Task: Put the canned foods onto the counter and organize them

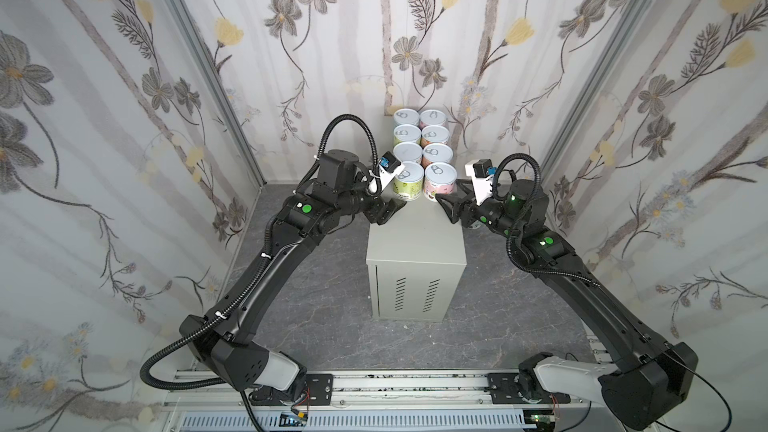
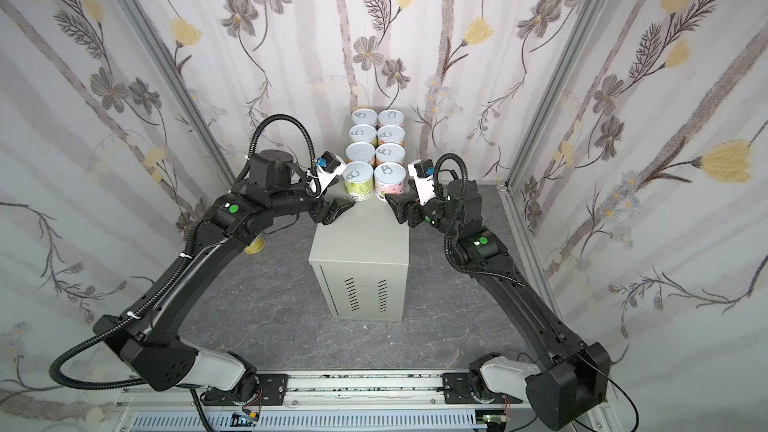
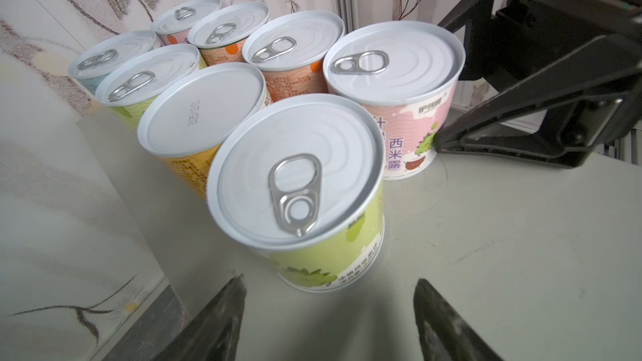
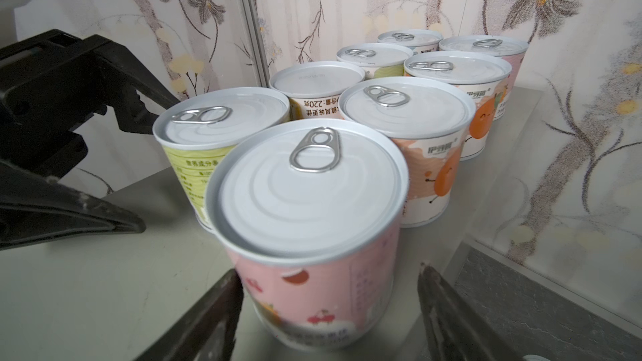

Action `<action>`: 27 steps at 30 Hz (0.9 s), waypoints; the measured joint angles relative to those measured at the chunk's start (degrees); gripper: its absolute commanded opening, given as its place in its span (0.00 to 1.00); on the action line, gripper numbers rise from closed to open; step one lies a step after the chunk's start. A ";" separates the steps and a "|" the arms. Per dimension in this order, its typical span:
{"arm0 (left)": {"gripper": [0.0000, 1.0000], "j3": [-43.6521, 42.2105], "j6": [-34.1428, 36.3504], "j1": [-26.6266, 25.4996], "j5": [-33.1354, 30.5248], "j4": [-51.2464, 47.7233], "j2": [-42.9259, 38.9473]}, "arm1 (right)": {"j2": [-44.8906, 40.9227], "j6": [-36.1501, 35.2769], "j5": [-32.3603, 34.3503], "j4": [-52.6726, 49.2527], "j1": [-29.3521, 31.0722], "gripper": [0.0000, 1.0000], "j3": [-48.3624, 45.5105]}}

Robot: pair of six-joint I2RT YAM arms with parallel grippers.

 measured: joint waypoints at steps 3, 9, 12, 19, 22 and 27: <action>0.76 0.00 0.00 0.02 0.00 0.00 0.00 | 0.02 0.00 -0.02 0.00 0.00 0.79 0.00; 0.76 0.00 0.00 0.02 0.00 -0.02 0.20 | 0.17 0.04 -0.04 0.09 0.00 0.79 0.00; 0.76 0.00 0.00 0.02 0.00 -0.09 0.20 | 0.37 0.04 -0.04 0.48 0.00 0.79 0.00; 0.76 0.00 0.02 0.02 0.00 -0.66 0.24 | 0.68 0.28 -0.04 0.94 0.00 0.79 0.00; 0.76 0.00 0.02 0.02 0.00 -0.92 0.24 | 0.72 0.28 -0.04 1.09 0.00 0.79 0.00; 0.76 0.00 0.02 0.02 0.00 -1.05 0.28 | 0.74 0.28 -0.09 1.16 0.00 0.79 0.00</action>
